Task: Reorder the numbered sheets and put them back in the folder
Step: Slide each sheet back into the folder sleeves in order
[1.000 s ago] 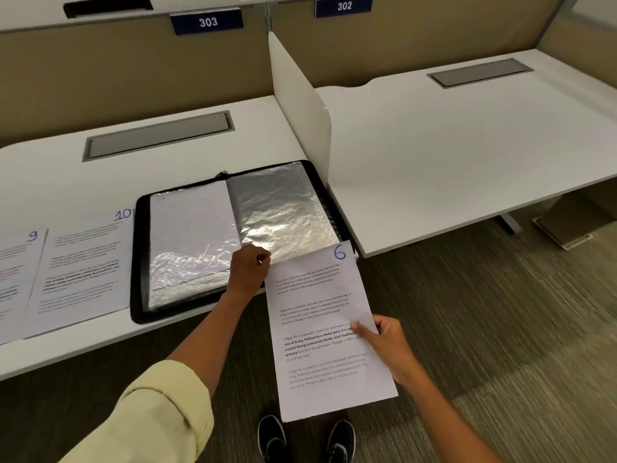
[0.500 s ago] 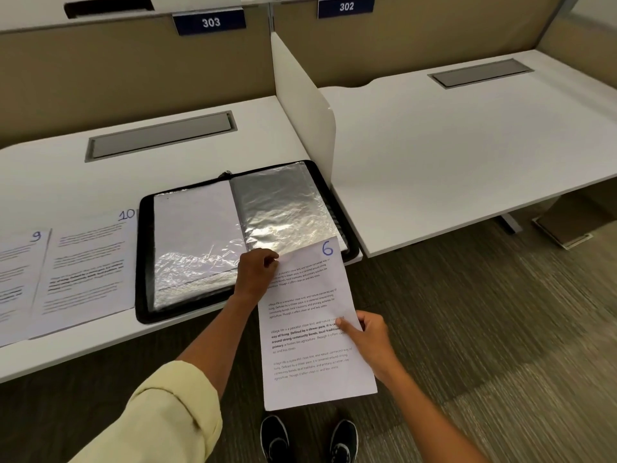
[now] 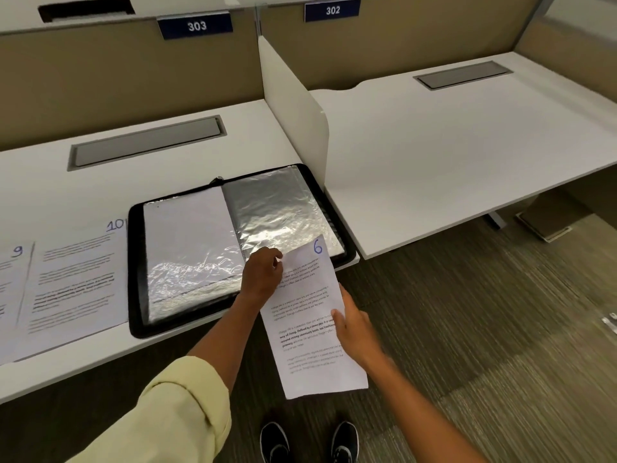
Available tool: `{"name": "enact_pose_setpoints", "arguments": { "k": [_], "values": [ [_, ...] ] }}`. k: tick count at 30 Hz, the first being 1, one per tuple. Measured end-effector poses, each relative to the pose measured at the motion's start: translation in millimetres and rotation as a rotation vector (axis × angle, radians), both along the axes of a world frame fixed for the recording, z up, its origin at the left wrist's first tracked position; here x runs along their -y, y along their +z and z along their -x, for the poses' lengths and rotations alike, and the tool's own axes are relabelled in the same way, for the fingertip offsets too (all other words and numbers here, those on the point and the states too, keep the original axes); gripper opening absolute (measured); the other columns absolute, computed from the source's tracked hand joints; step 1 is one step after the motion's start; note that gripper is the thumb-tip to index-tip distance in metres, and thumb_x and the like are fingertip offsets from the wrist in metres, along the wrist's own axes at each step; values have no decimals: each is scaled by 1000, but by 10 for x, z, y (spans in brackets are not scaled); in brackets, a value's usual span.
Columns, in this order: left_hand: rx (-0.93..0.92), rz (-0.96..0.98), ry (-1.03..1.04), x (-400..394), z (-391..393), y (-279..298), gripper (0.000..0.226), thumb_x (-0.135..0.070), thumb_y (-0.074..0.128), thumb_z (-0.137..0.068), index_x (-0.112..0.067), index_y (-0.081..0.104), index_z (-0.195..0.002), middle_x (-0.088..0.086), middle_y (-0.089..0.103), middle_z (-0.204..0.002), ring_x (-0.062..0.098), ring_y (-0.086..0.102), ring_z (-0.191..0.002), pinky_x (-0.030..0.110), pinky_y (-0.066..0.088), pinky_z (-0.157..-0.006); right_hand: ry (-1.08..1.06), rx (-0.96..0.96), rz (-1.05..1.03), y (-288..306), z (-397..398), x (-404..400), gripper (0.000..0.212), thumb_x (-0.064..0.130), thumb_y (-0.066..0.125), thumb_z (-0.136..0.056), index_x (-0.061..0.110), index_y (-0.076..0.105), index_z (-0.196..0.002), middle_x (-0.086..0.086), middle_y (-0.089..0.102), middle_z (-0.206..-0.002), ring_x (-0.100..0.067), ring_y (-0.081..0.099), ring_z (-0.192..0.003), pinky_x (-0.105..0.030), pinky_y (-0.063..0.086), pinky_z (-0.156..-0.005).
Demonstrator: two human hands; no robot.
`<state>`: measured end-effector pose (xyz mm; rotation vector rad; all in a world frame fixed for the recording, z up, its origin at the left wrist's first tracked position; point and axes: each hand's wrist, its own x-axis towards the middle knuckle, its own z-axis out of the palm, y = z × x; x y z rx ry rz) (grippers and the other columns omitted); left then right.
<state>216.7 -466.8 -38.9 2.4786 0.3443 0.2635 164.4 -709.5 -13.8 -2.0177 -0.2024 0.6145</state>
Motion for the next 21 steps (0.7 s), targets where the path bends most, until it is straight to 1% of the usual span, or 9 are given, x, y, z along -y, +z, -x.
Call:
{"name": "enact_pose_setpoints", "arguments": {
  "k": [2,4,6,9,11,12,14,18,21],
  "values": [
    [2,-17,-2,16,-50,15,15,-7,63,-87,-9,69,-99,8,66,-92,25,61,-83,31,44,-70,17,27,48,16,-37,-51,60,23,38,-107,51,12,-153,7,64,-118,-8,68,-95,-29,60,-79],
    [20,-27,-7,25,-94,26,17,-7,62,-87,-9,68,-102,8,65,-95,25,60,-87,29,40,-72,11,50,96,4,-77,-100,62,26,38,-107,53,7,-153,5,66,-116,-11,69,-92,-40,62,-80],
    [28,-54,-25,21,-140,42,20,-6,62,-87,-8,67,-106,9,65,-99,27,60,-89,31,42,-74,-3,69,126,7,-114,-150,62,27,38,-106,54,6,-152,4,68,-113,-12,70,-88,-44,62,-78],
    [48,-80,-33,25,-225,103,20,-2,61,-85,-5,69,-104,11,65,-99,30,62,-88,36,47,-73,9,103,137,25,-154,-208,54,34,35,-105,55,10,-149,4,70,-104,-13,71,-80,-45,62,-73],
    [57,-98,-34,33,-288,154,12,0,61,-85,-5,69,-92,11,63,-90,32,62,-80,37,48,-66,65,135,180,60,-160,-245,53,41,38,-103,51,13,-148,5,69,-101,-13,70,-79,-45,61,-72],
    [59,-119,-42,40,-314,179,8,-1,61,-85,-5,68,-85,11,61,-85,32,60,-76,38,48,-62,106,162,232,87,-153,-264,57,40,44,-102,48,14,-149,5,68,-100,-12,69,-78,-45,61,-72],
    [68,-144,-75,35,-363,199,10,-6,62,-87,-6,64,-77,9,57,-80,28,57,-70,38,47,-59,163,225,352,132,-149,-314,69,33,56,-99,43,12,-152,4,66,-96,-11,66,-76,-42,60,-74],
    [79,-87,-139,30,-442,196,4,-8,67,-84,-10,70,-82,4,59,-83,20,56,-73,29,39,-61,204,219,525,141,-174,-421,88,34,60,-97,41,-5,-156,-4,68,-101,-18,68,-81,-45,59,-79],
    [84,-35,-186,35,-484,187,12,-3,70,-79,-10,73,-88,3,61,-84,18,57,-75,27,39,-62,215,209,628,81,-221,-497,90,34,60,-97,36,-6,-157,-7,68,-105,-21,68,-84,-46,59,-80]
  ]
}}
